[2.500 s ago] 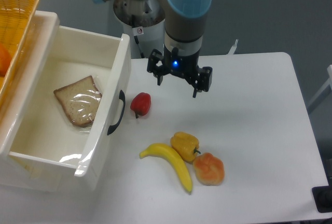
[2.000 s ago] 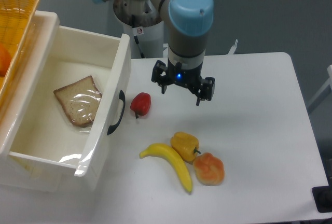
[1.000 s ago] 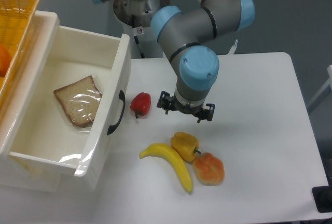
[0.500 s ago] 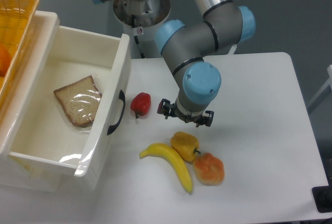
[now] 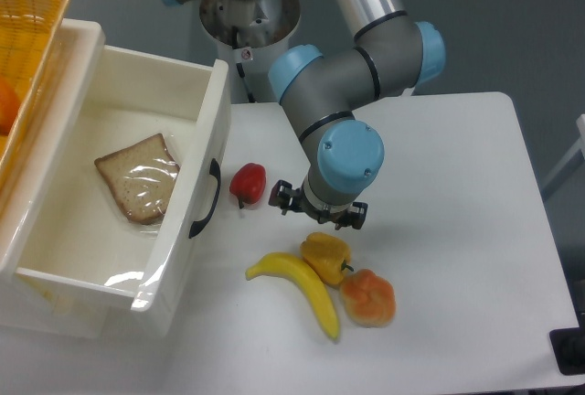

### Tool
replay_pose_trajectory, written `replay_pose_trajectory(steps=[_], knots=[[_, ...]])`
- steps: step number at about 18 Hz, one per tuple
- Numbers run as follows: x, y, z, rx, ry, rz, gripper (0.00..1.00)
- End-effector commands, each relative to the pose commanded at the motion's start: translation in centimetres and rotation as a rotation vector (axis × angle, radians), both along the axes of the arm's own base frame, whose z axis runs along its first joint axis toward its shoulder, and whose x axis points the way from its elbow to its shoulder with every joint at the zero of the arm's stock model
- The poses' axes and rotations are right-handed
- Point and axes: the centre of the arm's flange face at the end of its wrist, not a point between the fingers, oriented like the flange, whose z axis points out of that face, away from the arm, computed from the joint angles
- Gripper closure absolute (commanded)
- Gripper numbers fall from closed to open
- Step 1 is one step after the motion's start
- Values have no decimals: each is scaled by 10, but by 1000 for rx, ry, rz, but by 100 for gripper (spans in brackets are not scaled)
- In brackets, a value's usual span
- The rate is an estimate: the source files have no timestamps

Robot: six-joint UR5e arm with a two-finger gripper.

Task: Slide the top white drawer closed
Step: 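Lower the gripper toward the table beside the open white drawer's front, then move the gripper sideways to contact the drawer front near its black handle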

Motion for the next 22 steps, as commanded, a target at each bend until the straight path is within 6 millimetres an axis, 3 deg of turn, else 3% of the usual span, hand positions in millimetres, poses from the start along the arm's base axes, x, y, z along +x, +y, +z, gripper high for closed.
replay_pose_trajectory(steps=[22], knots=[[41,30,9,96,-77,-4,0]])
